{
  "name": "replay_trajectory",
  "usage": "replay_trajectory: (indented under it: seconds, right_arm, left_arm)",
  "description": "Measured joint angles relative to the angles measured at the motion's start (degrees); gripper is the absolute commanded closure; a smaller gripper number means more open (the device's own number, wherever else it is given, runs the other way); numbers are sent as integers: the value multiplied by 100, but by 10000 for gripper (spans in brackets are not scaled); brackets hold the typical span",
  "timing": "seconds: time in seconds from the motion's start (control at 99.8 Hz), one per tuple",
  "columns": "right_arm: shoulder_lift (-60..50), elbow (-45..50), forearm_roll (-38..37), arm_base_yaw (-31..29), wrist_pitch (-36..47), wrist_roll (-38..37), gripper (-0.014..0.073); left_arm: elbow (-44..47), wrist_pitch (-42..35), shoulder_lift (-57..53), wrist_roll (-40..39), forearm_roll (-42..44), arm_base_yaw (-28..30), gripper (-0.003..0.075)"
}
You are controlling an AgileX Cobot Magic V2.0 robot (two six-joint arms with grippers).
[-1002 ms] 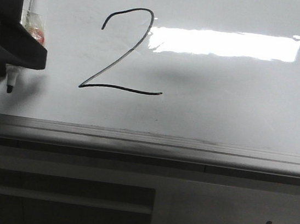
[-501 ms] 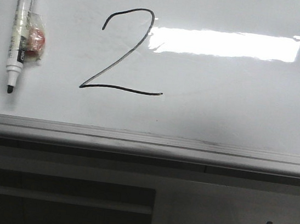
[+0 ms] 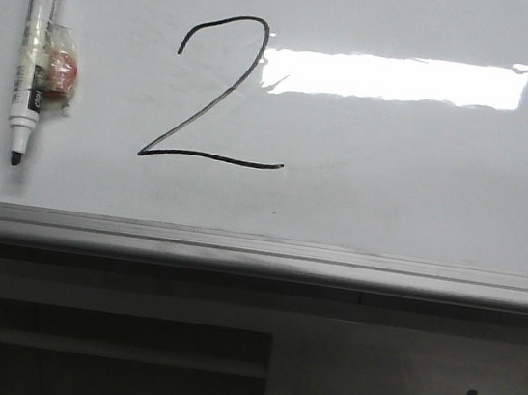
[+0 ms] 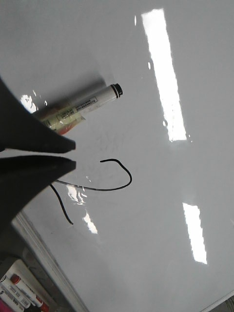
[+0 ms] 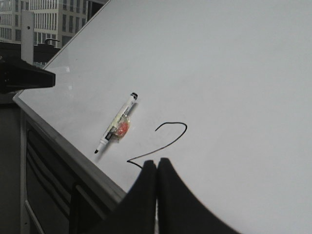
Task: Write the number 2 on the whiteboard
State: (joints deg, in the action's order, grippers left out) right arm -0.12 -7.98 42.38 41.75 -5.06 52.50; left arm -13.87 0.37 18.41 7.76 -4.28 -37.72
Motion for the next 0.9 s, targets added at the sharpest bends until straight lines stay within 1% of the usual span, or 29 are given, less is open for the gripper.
replay_trajectory:
  seconds: [0.231, 0.581, 0.591, 0.631, 0.702, 0.772, 0.902]
  right_arm:
    - [-3, 361, 0, 0, -12, 20, 654]
    - [12, 372, 0, 0, -12, 24, 654]
    - [12, 372, 0, -112, -12, 24, 654]
    - [12, 372, 0, -88, -12, 33, 654]
    - [12, 372, 0, -30, -12, 33, 654]
    - [12, 372, 0, -33, -12, 33, 654]
    - [12, 372, 0, -33, -12, 33, 654]
  left_arm:
    - [18, 20, -12, 0, 38, 0, 741]
    - [41, 20, -29, 0, 38, 17, 741]
    - [41, 20, -28, 0, 38, 15, 741]
    - [64, 54, -121, 0, 38, 49, 741]
    - [88, 65, -352, 0, 38, 199, 741]
    - [141, 69, -590, 0, 89, 489, 741]
    - [475, 237, -1023, 0, 280, 1378, 741]
